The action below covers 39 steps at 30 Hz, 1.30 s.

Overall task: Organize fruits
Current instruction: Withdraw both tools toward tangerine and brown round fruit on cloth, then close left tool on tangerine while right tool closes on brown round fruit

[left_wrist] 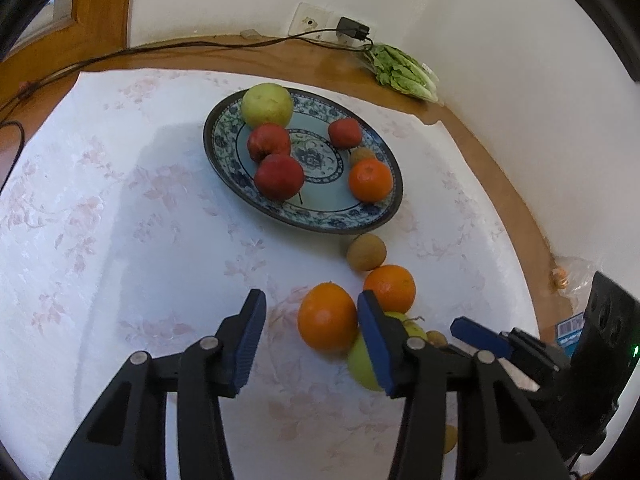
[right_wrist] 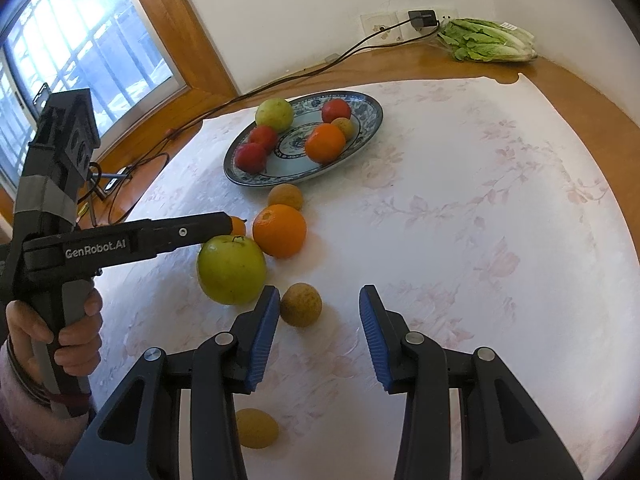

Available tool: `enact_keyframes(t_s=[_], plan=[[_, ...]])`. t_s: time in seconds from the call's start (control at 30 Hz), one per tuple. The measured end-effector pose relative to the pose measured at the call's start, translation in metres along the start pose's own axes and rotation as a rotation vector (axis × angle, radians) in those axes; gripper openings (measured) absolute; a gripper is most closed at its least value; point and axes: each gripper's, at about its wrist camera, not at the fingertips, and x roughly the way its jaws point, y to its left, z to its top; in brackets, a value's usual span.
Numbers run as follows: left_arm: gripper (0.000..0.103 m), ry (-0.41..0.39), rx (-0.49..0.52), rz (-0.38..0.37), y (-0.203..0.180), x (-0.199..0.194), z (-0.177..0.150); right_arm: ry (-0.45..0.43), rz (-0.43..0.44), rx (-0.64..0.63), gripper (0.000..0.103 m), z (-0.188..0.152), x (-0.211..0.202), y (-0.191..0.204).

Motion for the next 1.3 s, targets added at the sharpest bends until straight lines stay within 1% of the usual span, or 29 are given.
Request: enact_keyframes(t_s=[0.13, 0.2, 0.23, 0.27, 0.43, 0.63, 0.73, 0.83, 0.9, 0.93, 0.97, 1.07, 1.1, 1.3], plan=[[0.050, 0.007, -0.022, -0.017, 0.001, 0.006, 0.002, -0.006, -0.011, -0.006, 0.043, -0.002, -0.003, 0.003], [0.043, 0.013, -0.028, -0.042, 0.003, 0.006, 0.002, -0.005, -0.015, -0.012, 0.043, -0.002, -0.004, 0.004], [0.034, 0.017, -0.031, -0.059, 0.003, 0.006, 0.002, -0.003, -0.016, -0.013, 0.043, -0.003, -0.004, 0.005], [0.033, 0.021, -0.036, -0.077, 0.003, 0.006, 0.002, -0.001, -0.018, -0.009, 0.043, -0.003, -0.004, 0.004], [0.033, 0.017, 0.003, -0.053, -0.003, 0.003, -0.001, 0.015, -0.018, 0.003, 0.043, -0.004, 0.000, 0.001], [0.033, -0.016, 0.058, 0.041, -0.006, -0.002, -0.003, 0.017, -0.020, 0.015, 0.043, -0.004, 0.001, -0.002], [0.038, -0.014, 0.103, 0.082, -0.013, 0.002, -0.008, 0.009, -0.027, 0.020, 0.043, -0.003, 0.002, -0.003], [0.038, -0.031, 0.127, 0.115, -0.016, 0.004, -0.010, 0.002, -0.034, 0.023, 0.041, -0.002, 0.002, -0.005], [0.037, -0.031, 0.122, 0.120, -0.015, 0.004, -0.011, -0.002, -0.037, 0.025, 0.040, -0.002, 0.002, -0.006], [0.034, -0.031, 0.120, 0.114, -0.014, 0.005, -0.011, -0.005, -0.038, 0.026, 0.038, -0.002, 0.002, -0.006], [0.034, -0.029, 0.118, 0.106, -0.014, 0.005, -0.011, -0.009, -0.039, 0.028, 0.037, -0.001, 0.002, -0.007], [0.034, -0.032, 0.126, 0.109, -0.015, 0.005, -0.012, -0.006, -0.039, 0.030, 0.031, -0.001, 0.003, -0.008], [0.034, -0.031, 0.124, 0.107, -0.015, 0.005, -0.012, -0.004, -0.037, 0.031, 0.027, 0.000, 0.004, -0.008], [0.034, -0.027, 0.116, 0.099, -0.015, 0.005, -0.011, -0.004, -0.034, 0.028, 0.025, -0.001, 0.005, -0.008]])
